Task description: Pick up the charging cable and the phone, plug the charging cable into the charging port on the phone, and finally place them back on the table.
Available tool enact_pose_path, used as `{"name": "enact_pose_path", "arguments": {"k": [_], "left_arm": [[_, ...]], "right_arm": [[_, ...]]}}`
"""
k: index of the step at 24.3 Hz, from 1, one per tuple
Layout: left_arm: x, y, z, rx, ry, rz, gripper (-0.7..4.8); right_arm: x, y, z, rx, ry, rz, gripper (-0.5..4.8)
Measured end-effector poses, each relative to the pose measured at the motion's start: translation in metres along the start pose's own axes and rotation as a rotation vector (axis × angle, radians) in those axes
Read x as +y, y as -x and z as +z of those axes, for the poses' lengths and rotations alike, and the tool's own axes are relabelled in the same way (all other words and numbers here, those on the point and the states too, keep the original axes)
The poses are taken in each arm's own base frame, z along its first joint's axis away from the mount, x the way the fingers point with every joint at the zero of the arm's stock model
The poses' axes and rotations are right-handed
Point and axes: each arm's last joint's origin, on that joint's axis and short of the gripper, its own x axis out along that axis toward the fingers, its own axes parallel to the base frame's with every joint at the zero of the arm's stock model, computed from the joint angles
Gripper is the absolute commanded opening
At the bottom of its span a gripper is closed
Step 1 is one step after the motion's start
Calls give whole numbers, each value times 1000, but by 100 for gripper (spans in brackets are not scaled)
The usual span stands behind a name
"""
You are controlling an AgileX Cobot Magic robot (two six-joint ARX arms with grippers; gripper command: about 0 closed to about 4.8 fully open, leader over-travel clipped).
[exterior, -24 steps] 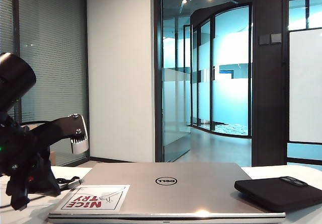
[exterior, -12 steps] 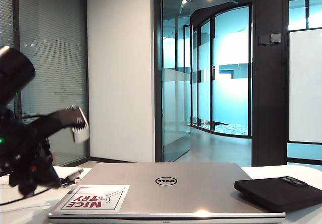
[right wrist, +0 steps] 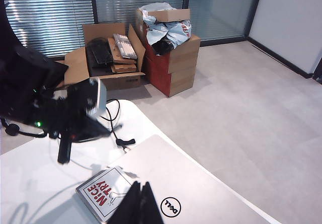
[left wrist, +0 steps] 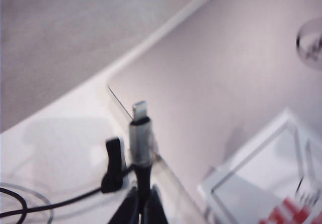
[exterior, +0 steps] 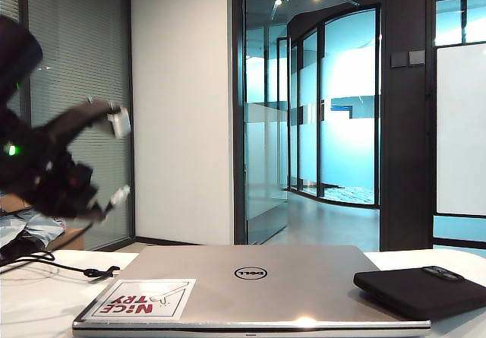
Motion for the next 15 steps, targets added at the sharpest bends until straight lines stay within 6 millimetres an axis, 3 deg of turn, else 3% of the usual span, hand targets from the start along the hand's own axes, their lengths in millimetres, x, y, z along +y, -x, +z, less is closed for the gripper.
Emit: {"name": "enact_pose_path", "arguments": {"k": [6, 15], "left_arm": [[-6, 26, 30, -161, 157, 0, -7], [-32, 55, 60, -320, 265, -112, -7]], "right_arm": [[0, -5, -1, 16, -48, -4, -5], [-20, -9, -6, 36, -255, -133, -5]]}}
